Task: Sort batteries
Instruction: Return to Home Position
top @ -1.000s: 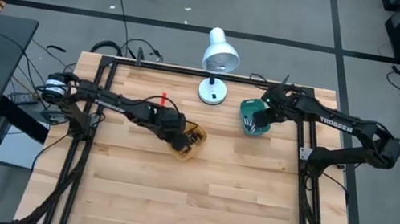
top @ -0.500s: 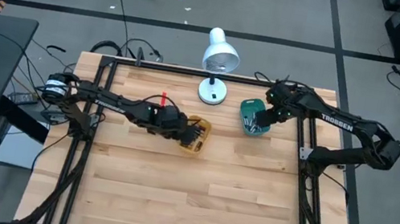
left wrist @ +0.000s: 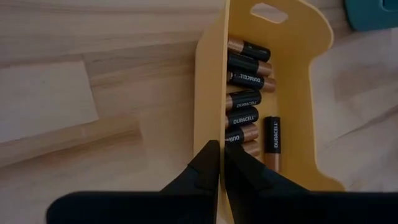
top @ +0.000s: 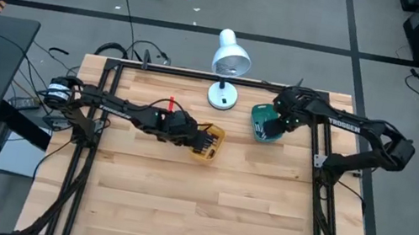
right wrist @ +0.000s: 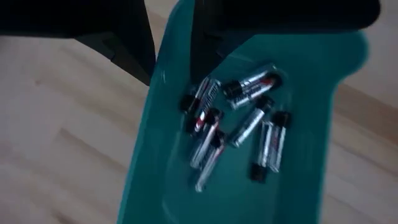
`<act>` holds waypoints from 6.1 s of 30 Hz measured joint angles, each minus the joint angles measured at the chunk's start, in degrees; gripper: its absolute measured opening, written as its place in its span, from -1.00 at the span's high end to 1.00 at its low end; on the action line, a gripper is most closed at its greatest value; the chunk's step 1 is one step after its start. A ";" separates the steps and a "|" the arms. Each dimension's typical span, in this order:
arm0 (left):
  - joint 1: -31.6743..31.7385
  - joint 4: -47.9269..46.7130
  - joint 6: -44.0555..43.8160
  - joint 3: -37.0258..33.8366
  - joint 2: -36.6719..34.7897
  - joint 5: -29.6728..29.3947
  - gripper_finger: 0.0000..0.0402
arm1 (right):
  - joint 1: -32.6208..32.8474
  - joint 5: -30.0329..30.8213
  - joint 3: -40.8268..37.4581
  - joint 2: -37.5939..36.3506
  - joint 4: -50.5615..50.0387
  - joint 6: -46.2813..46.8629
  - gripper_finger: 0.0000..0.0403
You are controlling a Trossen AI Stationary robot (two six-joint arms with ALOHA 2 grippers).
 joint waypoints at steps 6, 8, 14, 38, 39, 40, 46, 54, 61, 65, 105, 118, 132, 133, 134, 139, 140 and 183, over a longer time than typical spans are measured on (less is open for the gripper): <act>-1.61 -0.49 -3.06 0.00 0.00 0.15 0.85 | 0.32 -1.94 -0.17 1.96 -1.21 1.89 0.73; -2.30 -1.30 -5.75 0.00 0.00 -1.05 0.85 | 0.79 -3.21 -0.17 1.90 -1.54 3.12 0.84; -3.95 -2.17 -11.78 0.00 0.00 -7.14 0.85 | 4.10 -6.29 -0.17 -0.51 -5.67 7.85 0.97; -8.30 -6.80 -18.21 0.00 0.70 -17.23 0.85 | 28.12 -4.42 -0.19 -1.23 7.42 45.92 0.92; -8.28 -7.11 -18.18 0.00 1.07 -17.23 0.85 | 29.04 -3.84 -0.19 -1.23 7.96 47.30 0.92; -8.28 -6.84 -18.18 0.00 1.85 -17.25 0.85 | 29.93 -3.26 -0.19 -1.23 8.18 48.47 0.92; -8.65 -2.77 -19.18 0.13 5.57 -14.39 0.84 | 33.37 -0.21 -0.30 -0.91 8.25 52.37 0.92; -9.00 2.94 -9.81 0.13 6.53 -12.86 0.84 | 38.58 1.11 -0.30 0.62 9.57 57.19 0.89; -10.07 2.04 -6.75 0.07 6.10 -11.75 0.84 | 40.10 3.01 -0.30 0.67 10.38 58.36 0.81; -10.98 1.67 -6.20 0.04 6.08 -11.68 0.84 | 40.26 3.02 -0.30 0.67 10.36 58.29 0.81; -11.80 2.46 -5.97 -0.08 3.93 -9.49 0.42 | 47.91 3.18 -0.30 0.65 12.35 65.05 0.77; -10.49 6.30 -10.47 0.00 4.68 -14.51 0.42 | 52.38 0.36 -0.30 0.06 8.07 65.42 0.77; -6.05 12.94 -3.58 0.00 5.35 -17.43 0.42 | 52.15 8.85 -0.30 -7.45 1.83 61.50 0.78; -5.77 14.38 -2.16 0.00 5.33 -17.42 0.42 | 51.65 9.18 -0.30 -7.48 0.31 61.43 0.79; -5.44 15.46 -0.90 0.00 5.33 -17.38 0.42 | 51.18 9.19 -0.30 -7.48 -1.07 60.96 0.80; -4.05 17.48 3.50 0.01 4.79 -16.16 0.42 | 49.08 8.68 -0.44 -7.06 -2.83 55.19 0.87; -3.70 17.51 3.98 0.02 4.76 -15.26 0.42 | 48.49 8.28 -0.61 -7.09 -2.55 54.26 0.88; 5.12 -0.05 17.75 0.02 -6.14 -3.96 0.42 | 27.12 5.44 -13.96 -7.20 12.42 34.45 0.99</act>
